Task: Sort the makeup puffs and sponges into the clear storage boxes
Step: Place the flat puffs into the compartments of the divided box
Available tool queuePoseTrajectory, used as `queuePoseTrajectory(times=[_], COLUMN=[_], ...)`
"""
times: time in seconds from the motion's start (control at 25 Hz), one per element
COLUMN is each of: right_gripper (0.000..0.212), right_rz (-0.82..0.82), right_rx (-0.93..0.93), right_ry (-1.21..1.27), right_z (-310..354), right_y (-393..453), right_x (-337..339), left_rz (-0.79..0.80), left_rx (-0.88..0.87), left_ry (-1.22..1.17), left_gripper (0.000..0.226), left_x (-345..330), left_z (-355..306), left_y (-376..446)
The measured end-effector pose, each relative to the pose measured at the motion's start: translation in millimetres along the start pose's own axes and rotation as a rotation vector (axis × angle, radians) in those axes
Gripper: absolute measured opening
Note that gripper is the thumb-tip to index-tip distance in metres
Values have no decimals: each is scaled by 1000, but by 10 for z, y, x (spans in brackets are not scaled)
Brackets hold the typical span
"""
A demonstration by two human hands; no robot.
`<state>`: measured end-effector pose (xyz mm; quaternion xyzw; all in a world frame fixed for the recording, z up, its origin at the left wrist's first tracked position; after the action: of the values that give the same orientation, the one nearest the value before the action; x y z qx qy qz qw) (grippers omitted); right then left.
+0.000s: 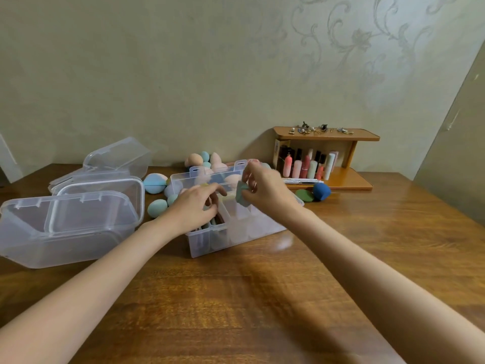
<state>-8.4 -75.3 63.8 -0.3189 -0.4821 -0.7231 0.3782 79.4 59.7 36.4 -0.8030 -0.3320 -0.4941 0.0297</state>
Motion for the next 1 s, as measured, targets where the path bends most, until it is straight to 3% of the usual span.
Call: queuePoseTrajectory(times=[0.28,0.48,0.72,0.88,1.0], right_gripper=[13,26,28,40,34], right_rz=[74,214,-25,295,565], right_rx=[28,16,-232,-406,-340], right_ry=[-112,-62,-150,-344,-428], right_z=[113,124,-613,-1217,-1341], right_y=[4,-34,266,333,247], right_x=[-317,-274,221,82,-130], left_rz=[3,30,154,211,229], left_rx=[22,-24,-84,-77,-69], left_ry=[-21,-40,-60,25,49], left_gripper=[33,36,33,35,34], left_x=[104,70,16,-35,-45], left_z=[80,-41,-106,-77,-20], left_y=[-7,9,140,212,242])
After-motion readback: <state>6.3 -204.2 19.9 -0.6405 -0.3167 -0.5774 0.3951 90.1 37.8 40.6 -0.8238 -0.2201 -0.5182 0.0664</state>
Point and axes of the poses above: each hand's wrist, its own y-axis towards the middle knuckle, its own x-axis out of the back of the hand, z = x × y, the point moved 2 cm from there along y, towards the middle knuckle, and after that the axes turned 7 degrees about -y, right-handed, at the moved point
